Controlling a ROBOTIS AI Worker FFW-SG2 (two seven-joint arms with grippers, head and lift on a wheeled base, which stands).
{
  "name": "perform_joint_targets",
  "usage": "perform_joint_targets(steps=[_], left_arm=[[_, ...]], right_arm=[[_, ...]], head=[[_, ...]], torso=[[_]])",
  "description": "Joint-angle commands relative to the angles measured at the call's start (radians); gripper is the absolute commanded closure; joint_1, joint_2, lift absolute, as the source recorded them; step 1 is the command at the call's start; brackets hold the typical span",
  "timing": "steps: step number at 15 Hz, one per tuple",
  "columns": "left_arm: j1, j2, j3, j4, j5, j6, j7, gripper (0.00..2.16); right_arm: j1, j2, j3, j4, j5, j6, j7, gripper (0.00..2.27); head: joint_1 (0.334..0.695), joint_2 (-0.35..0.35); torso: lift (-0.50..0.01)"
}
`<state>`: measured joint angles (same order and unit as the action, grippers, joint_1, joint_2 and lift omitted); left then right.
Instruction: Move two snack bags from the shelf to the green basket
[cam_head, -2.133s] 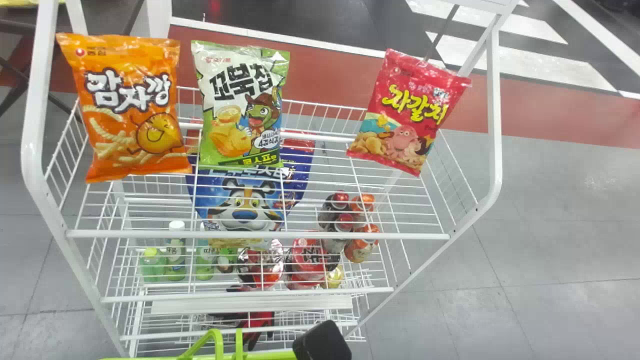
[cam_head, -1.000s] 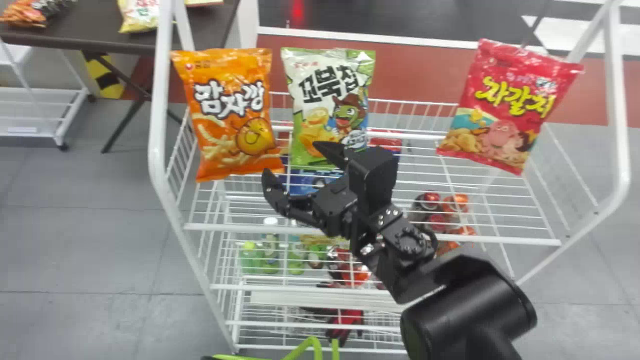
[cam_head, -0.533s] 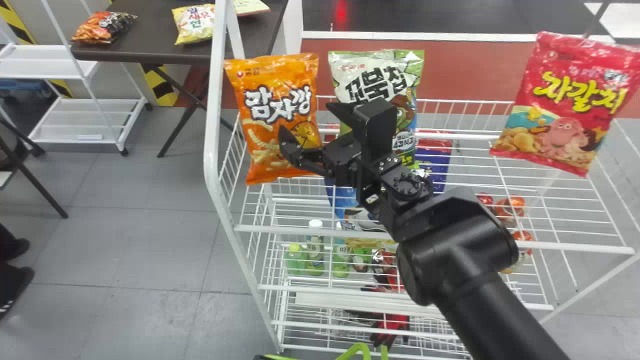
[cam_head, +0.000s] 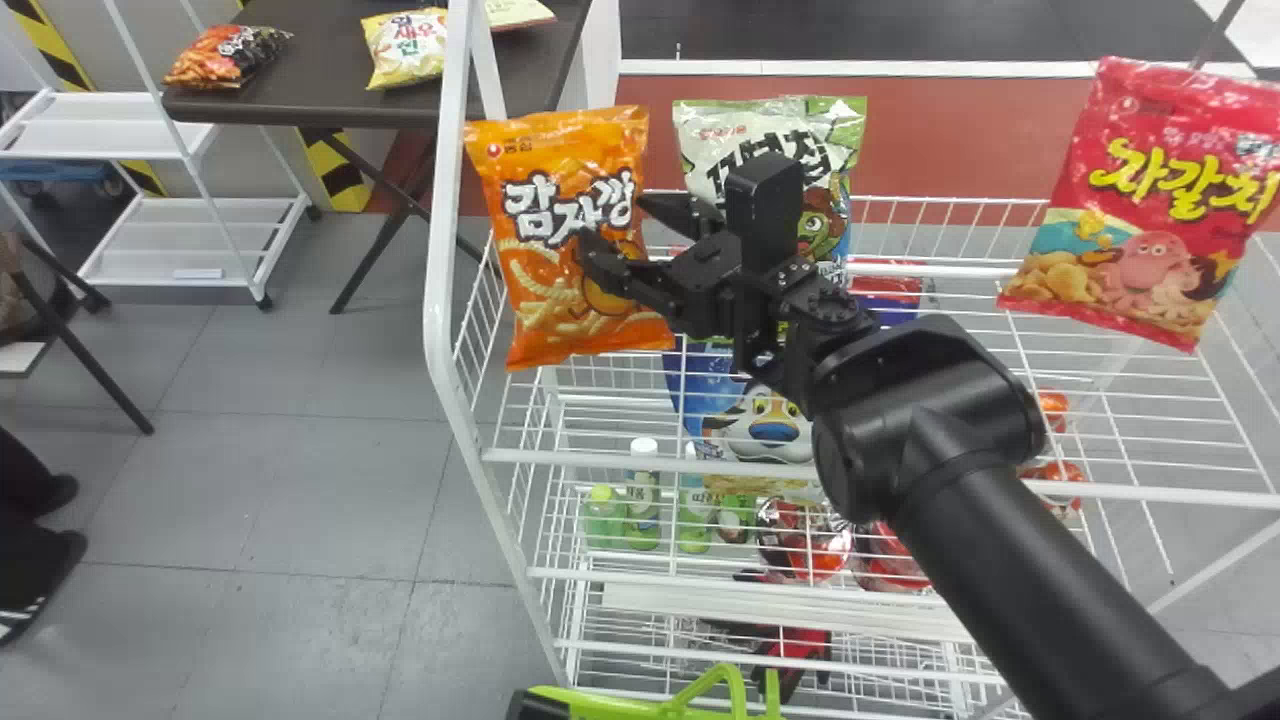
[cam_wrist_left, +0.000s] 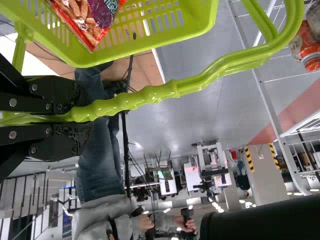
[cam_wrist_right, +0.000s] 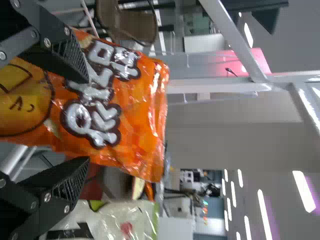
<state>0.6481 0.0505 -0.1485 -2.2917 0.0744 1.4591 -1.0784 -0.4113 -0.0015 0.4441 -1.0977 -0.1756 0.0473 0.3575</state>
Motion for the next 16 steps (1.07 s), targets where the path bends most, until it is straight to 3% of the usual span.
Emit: perform_joint_targets(steps=[1,2,3,5,8,14,16], left_arm=[[-0.012,0.0,0.0,0.011,0.007,-0.006,0.0,2.13],[-0.013,0.0,0.0,0.011,0.007,-0.009,-0.001,2.13],[-0.013,0.0,0.0,0.011,0.008,-0.012,-0.003,2.13],[-0.013,0.0,0.001,0.011,0.01,-0.012,-0.005,2.13],[-0.01,0.002,0.004,0.005,0.01,-0.012,-0.005,2.13],[-0.001,0.0,0.006,-0.026,0.01,-0.009,0.0,2.13],[0.007,0.0,0.007,-0.054,0.008,-0.003,0.003,2.13]], right_arm=[[-0.009,0.002,0.005,0.001,-0.005,0.105,0.015,0.96],[-0.009,0.002,0.005,-0.007,-0.004,0.13,0.018,1.2],[-0.007,0.002,0.007,-0.013,-0.005,0.142,0.018,1.67],[0.008,0.002,0.004,-0.034,-0.007,0.148,0.012,2.16],[0.057,0.002,0.002,-0.128,-0.007,0.167,0.009,2.24],[0.235,-0.002,-0.019,-0.53,-0.074,0.388,0.003,2.25],[0.307,-0.049,-0.041,-0.668,-0.068,0.428,-0.025,2.25]], head=[[0.695,0.064],[0.695,0.066],[0.695,0.067],[0.695,0.069],[0.695,0.074],[0.695,0.121],[0.695,0.141]], torso=[[-0.017],[-0.017],[-0.017],[-0.017],[-0.017],[-0.017],[-0.017]])
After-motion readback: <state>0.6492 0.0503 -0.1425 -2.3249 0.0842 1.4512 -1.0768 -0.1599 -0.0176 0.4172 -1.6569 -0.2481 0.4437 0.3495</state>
